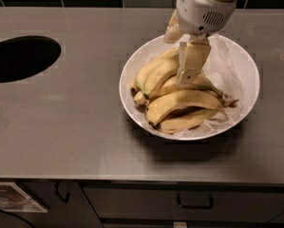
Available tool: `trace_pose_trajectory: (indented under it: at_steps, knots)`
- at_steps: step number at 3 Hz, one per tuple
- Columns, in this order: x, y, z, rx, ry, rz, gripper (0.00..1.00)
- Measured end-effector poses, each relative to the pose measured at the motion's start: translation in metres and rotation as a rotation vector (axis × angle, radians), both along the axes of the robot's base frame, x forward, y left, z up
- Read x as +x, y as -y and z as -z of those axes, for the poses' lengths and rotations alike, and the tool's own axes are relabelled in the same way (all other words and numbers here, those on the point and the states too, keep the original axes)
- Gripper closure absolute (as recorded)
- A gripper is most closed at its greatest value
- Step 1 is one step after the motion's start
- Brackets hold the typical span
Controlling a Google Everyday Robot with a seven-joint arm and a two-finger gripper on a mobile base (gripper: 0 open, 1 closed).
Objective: Pick banana from white bowl
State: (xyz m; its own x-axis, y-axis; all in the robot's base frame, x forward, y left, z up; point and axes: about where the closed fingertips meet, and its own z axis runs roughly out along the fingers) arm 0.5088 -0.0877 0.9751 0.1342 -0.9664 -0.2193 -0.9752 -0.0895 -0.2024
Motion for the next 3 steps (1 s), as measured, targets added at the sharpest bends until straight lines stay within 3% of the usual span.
trace_pose_trajectory:
  at_steps: [3]
  knots:
    - [0.0087, 0.0099, 0.0089, 0.016, -0.033, 0.015, 0.28]
